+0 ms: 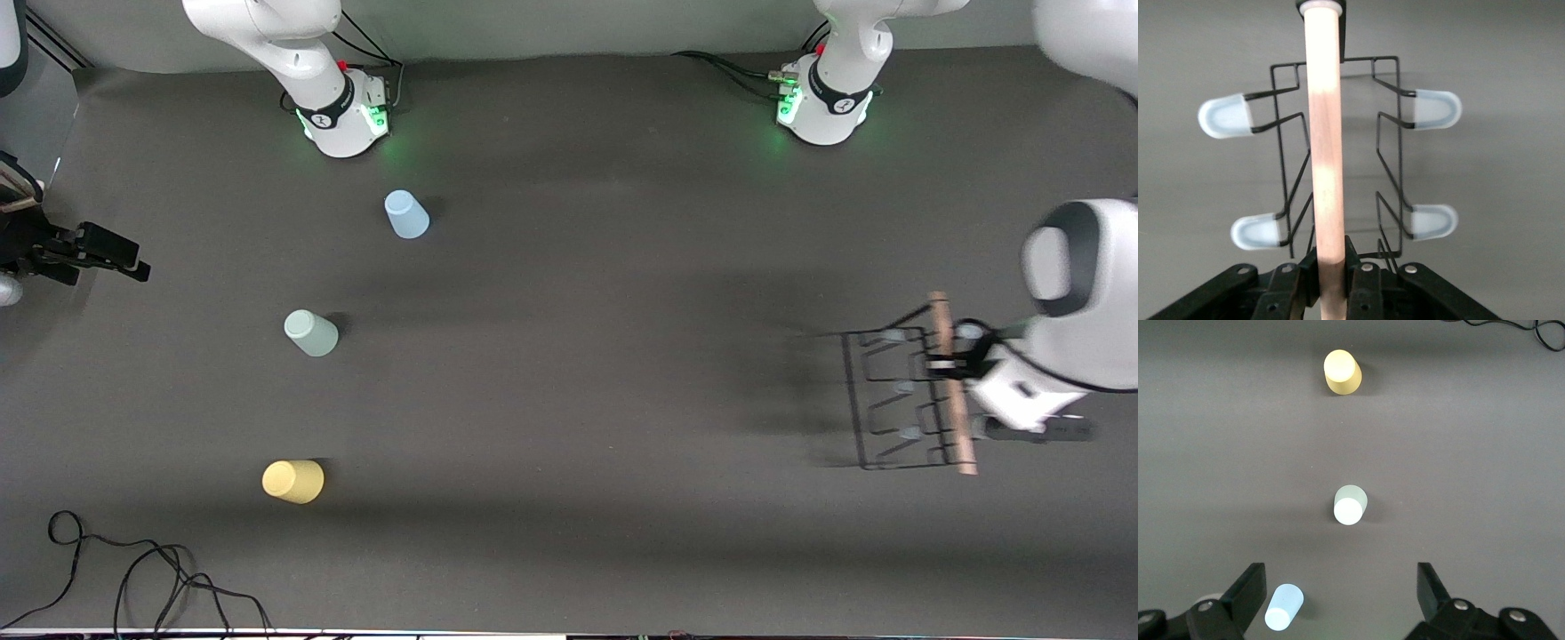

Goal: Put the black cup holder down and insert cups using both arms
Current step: 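Grasp the wooden rod with the left gripper and carry the rack, then lower the rack and open the left gripper while the right gripper reaches, then retract the left gripper while the right gripper grasps the green cup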

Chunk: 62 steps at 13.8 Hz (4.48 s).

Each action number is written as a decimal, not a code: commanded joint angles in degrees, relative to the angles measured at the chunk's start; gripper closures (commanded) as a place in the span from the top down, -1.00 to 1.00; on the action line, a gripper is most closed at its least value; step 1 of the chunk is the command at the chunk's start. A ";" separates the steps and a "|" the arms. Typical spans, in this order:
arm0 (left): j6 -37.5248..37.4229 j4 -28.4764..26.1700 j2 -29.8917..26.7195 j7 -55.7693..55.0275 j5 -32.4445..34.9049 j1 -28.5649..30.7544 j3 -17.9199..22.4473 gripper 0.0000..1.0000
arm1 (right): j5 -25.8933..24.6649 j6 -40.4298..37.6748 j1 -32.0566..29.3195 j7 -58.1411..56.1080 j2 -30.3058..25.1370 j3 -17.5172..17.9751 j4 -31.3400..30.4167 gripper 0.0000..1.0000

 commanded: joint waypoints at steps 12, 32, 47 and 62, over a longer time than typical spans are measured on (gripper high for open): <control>13.51 -1.49 3.99 -35.27 -2.49 -34.47 0.99 -1.00 | -0.26 -0.75 -0.40 -0.80 -0.23 0.08 0.36 1.00; 23.90 5.27 12.35 -43.01 -3.03 -40.90 -3.84 -1.00 | -3.25 11.45 4.61 -1.95 -15.71 0.26 -25.39 1.00; 11.09 5.63 5.77 -43.55 1.00 -40.46 3.52 0.99 | -3.42 61.02 4.17 -2.74 5.90 -0.36 -50.53 1.00; 12.80 -18.24 -17.59 -8.42 2.86 -12.62 4.42 0.99 | -3.42 19.81 4.61 -1.60 -4.81 -0.98 -28.27 -0.55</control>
